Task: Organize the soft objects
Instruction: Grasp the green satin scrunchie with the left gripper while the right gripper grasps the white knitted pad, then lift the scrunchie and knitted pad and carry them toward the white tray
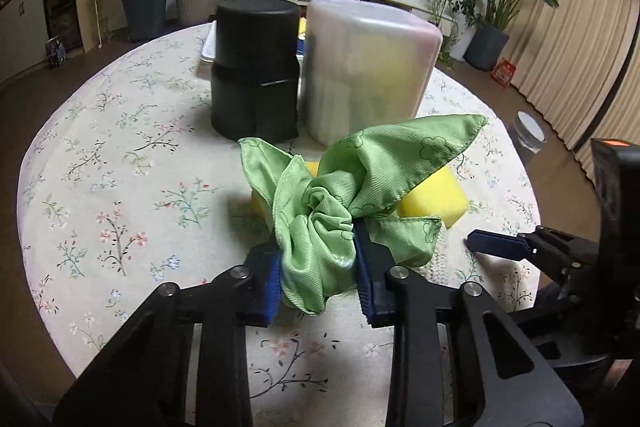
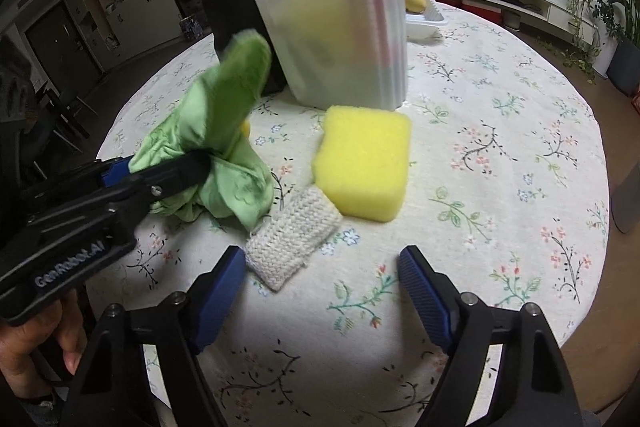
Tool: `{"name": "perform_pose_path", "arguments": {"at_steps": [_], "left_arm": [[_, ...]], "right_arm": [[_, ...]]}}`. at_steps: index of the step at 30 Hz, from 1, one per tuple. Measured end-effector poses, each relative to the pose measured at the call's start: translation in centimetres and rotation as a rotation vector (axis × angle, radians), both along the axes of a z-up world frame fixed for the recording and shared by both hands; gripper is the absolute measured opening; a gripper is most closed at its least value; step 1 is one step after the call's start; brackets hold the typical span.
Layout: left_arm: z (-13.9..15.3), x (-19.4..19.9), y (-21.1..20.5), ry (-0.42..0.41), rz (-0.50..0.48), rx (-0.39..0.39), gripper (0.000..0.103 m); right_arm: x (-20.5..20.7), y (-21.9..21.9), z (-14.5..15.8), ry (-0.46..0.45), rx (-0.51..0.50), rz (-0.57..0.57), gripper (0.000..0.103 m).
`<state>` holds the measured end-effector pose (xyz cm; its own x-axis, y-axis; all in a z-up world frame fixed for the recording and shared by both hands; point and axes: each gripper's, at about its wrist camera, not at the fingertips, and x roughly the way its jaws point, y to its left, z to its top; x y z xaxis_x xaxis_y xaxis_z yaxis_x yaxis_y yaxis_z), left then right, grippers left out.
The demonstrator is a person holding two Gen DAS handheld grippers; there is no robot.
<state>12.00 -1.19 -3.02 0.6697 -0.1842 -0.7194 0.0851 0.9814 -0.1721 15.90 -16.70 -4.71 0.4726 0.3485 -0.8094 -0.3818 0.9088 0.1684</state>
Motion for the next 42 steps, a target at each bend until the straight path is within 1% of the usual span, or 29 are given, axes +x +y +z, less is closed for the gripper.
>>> {"name": "perform_pose_path", "arguments": {"at_steps": [5, 8, 11, 12, 13, 14, 16, 18, 19, 22, 29, 34, 37, 42], "left_arm": [[-0.1, -0.6, 1.1, 0.005, 0.011, -0.024, 0.025], [-0.5, -0.8, 1.7, 0.014, 0.024, -0.034, 0.025], [-0.3, -1.2, 2.0, 0.008, 0.031, -0.046, 0.024], [-0.1, -1.2, 2.0, 0.004, 0.029, -0.049, 0.024], [0.0, -1.4, 2.0, -0.001, 0.025, -0.052, 0.024], [0.1, -1.5, 2.0, -0.004, 0.021, -0.054, 0.024], [0.2, -1.7, 1.9, -0.005, 0.016, -0.061, 0.023], [0.1, -1.9, 2.2, -0.004, 0.016, -0.073, 0.023], [0.0, -2.1, 2.3, -0.001, 0.016, -0.083, 0.023], [-0.1, -2.5, 2.8, 0.005, 0.012, -0.112, 0.023], [0.3, -3.3, 3.6, 0.003, 0.009, -0.143, 0.023], [0.3, -3.9, 4.2, 0.013, 0.007, -0.167, 0.023], [0.5, -4.2, 4.4, 0.013, 0.007, -0.168, 0.023], [1.1, -4.6, 5.5, 0.002, 0.025, -0.163, 0.023]], "right_arm": [[0.3, 0.8, 0.0, -0.003, -0.007, -0.006, 0.082], [0.5, 1.2, -0.1, -0.016, -0.032, -0.009, 0.079], [0.5, 1.3, 0.0, -0.029, -0.050, -0.006, 0.068], [0.5, 1.3, 0.0, -0.030, -0.049, -0.004, 0.061], [0.4, 1.4, 0.0, -0.034, -0.057, -0.004, 0.049], [0.4, 1.4, 0.0, -0.037, -0.068, -0.003, 0.045], [0.3, 1.4, 0.1, -0.034, -0.062, 0.002, 0.041], [0.0, 1.3, 0.2, -0.032, -0.058, 0.004, 0.038], [-0.1, 1.2, 0.2, -0.030, -0.054, 0.006, 0.032], [-1.1, 0.8, 0.5, -0.031, -0.044, 0.008, 0.032], [-2.6, 0.4, 1.8, -0.046, -0.015, 0.022, 0.032], [-3.2, -0.1, 3.0, -0.050, 0.027, 0.043, 0.032], [-3.8, -0.2, 3.7, -0.058, 0.031, 0.055, 0.032], [-4.2, -1.9, 4.8, -0.063, 0.035, 0.041, 0.032]]}}
